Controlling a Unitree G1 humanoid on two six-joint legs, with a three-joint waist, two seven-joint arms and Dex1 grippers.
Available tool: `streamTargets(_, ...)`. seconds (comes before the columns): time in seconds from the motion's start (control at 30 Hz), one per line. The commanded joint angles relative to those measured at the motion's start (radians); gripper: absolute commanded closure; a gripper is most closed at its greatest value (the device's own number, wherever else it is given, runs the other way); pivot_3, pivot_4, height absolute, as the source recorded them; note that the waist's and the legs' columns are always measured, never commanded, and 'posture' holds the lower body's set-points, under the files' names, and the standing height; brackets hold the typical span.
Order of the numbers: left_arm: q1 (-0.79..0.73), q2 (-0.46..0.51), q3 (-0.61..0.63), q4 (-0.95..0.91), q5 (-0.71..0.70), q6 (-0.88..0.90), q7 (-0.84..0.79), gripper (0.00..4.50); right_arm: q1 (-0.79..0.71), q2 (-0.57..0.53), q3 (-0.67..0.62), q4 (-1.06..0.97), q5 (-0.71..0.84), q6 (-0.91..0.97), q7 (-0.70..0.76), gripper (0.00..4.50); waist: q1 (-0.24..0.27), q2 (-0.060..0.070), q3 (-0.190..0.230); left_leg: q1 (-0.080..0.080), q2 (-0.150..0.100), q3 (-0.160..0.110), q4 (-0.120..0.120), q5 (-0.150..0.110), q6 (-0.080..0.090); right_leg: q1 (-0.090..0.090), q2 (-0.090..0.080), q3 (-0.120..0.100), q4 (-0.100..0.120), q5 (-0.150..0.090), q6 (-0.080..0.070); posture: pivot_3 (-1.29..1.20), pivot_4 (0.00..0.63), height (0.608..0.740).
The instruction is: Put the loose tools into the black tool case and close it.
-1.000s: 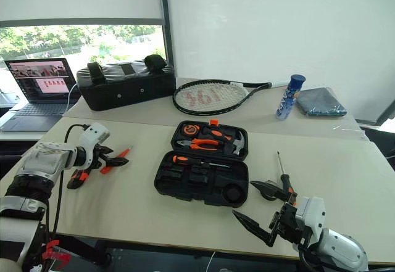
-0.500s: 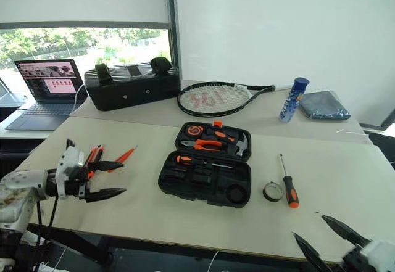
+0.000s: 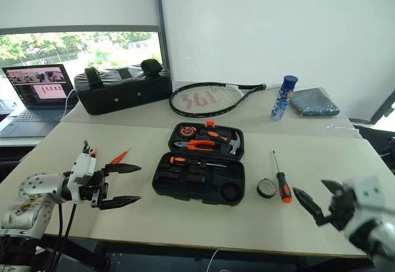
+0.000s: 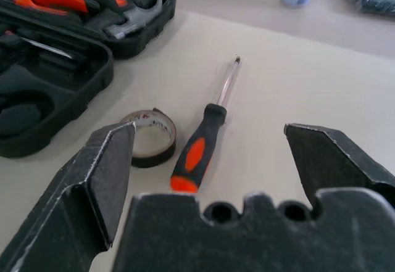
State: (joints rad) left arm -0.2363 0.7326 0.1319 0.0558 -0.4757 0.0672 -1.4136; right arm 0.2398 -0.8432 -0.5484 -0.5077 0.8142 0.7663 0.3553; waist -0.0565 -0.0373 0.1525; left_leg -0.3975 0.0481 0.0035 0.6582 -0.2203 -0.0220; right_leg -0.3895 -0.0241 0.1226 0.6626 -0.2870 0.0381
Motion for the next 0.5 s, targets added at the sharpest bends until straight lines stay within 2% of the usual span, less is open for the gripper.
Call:
streamTargets(0.03, -0.011, -0.005, -0.007, -0.025, -0.011, -0.009, 0.007, 0.07, -0.199, -0.081, 0.080, 0.107, 0.043, 0.292, -0.118, 0.00, 0.000, 0.000, 0.000, -0.002, -0.001, 0.000, 0.000, 0.000, 0.000, -0.003, -0.001, 0.000, 0.000, 0.001, 0.000, 0.00, 0.150, 0.740)
streamTargets(0.1, -0.006, -0.011, -0.004, -0.044, -0.016, -0.004, 0.022, 0.07, -0.344, -0.079, 0.141, 0.196, 0.047, 0.404, -0.151, 0.00, 0.009, -0.001, 0.000, -0.006, -0.001, -0.002, 0.000, -0.001, 0.001, -0.005, 0.000, -0.002, -0.001, 0.000, 0.000, 0.00, 0.150, 0.740)
streamTargets(0.2, 0.003, -0.013, -0.002, -0.062, -0.020, 0.000, 0.035, 0.07, -0.475, -0.071, 0.201, 0.274, 0.023, 0.499, -0.158, 0.00, 0.015, 0.000, 0.000, -0.014, -0.002, -0.001, 0.000, -0.001, 0.002, -0.013, -0.001, 0.000, 0.000, 0.000, 0.000, 0.00, 0.150, 0.740)
streamTargets(0.3, 0.020, -0.013, 0.005, -0.087, -0.028, 0.006, 0.048, 0.07, -0.585, -0.050, 0.258, 0.353, -0.001, 0.569, -0.156, 0.00, 0.016, 0.000, 0.001, -0.018, -0.002, -0.002, 0.000, -0.001, 0.002, -0.016, -0.002, -0.002, 0.000, 0.000, 0.000, 0.00, 0.150, 0.740)
streamTargets(0.43, 0.044, -0.015, 0.013, -0.123, -0.036, 0.015, 0.070, 0.07, -0.655, -0.059, 0.355, 0.432, -0.071, 0.599, -0.126, 0.00, 0.014, 0.000, 0.001, -0.018, -0.002, -0.002, 0.001, -0.001, 0.002, -0.016, -0.002, -0.001, -0.001, 0.001, 0.001, 0.00, 0.150, 0.740)
streamTargets(0.5, 0.053, -0.013, 0.016, -0.139, -0.042, 0.019, 0.081, 0.00, -0.672, -0.067, 0.385, 0.471, -0.099, 0.605, -0.101, 0.53, 0.014, 0.000, 0.001, -0.018, -0.002, -0.001, 0.001, -0.001, 0.002, -0.016, -0.002, -0.001, 0.000, 0.001, 0.001, 0.00, 0.150, 0.740)
